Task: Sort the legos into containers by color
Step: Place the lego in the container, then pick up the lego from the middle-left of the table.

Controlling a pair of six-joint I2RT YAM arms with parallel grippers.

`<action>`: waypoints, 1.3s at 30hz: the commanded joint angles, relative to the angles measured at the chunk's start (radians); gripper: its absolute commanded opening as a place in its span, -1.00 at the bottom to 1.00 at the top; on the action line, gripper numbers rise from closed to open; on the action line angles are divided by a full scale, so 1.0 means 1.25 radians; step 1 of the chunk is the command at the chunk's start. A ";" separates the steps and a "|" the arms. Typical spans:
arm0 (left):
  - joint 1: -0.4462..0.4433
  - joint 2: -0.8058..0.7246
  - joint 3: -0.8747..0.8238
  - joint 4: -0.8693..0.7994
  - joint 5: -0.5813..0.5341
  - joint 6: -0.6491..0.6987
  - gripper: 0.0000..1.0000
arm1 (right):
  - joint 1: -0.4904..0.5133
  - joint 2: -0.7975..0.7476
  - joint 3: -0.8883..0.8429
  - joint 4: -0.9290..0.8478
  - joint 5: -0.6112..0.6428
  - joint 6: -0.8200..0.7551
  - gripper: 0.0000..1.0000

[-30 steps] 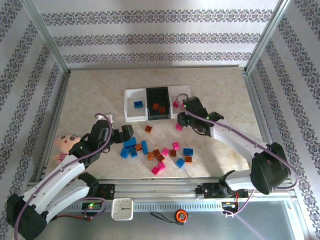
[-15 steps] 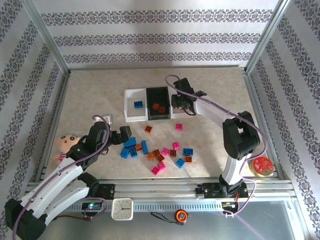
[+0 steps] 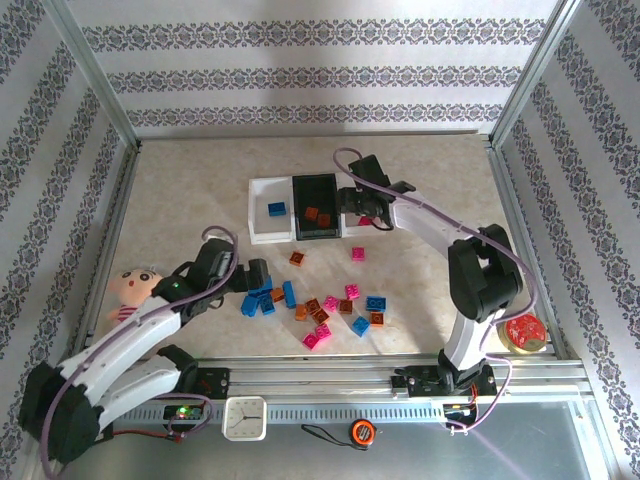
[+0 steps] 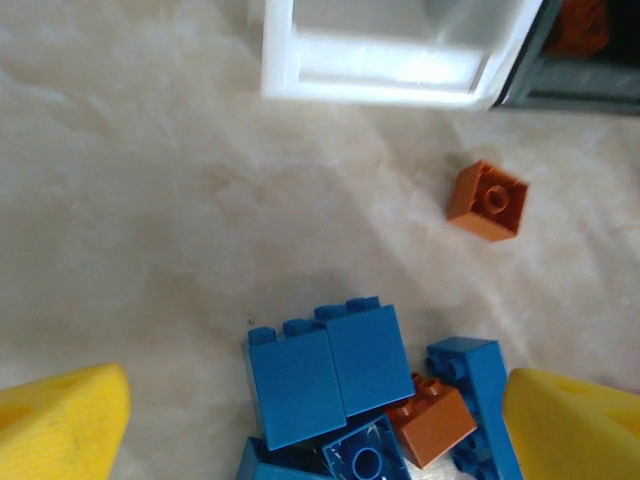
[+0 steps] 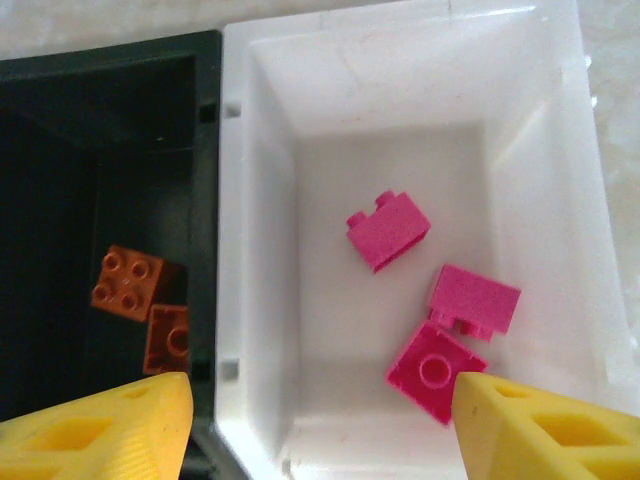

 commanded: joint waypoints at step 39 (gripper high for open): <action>-0.140 0.053 -0.048 -0.127 -0.016 -0.096 0.42 | -0.012 -0.154 -0.190 0.062 -0.006 0.027 0.43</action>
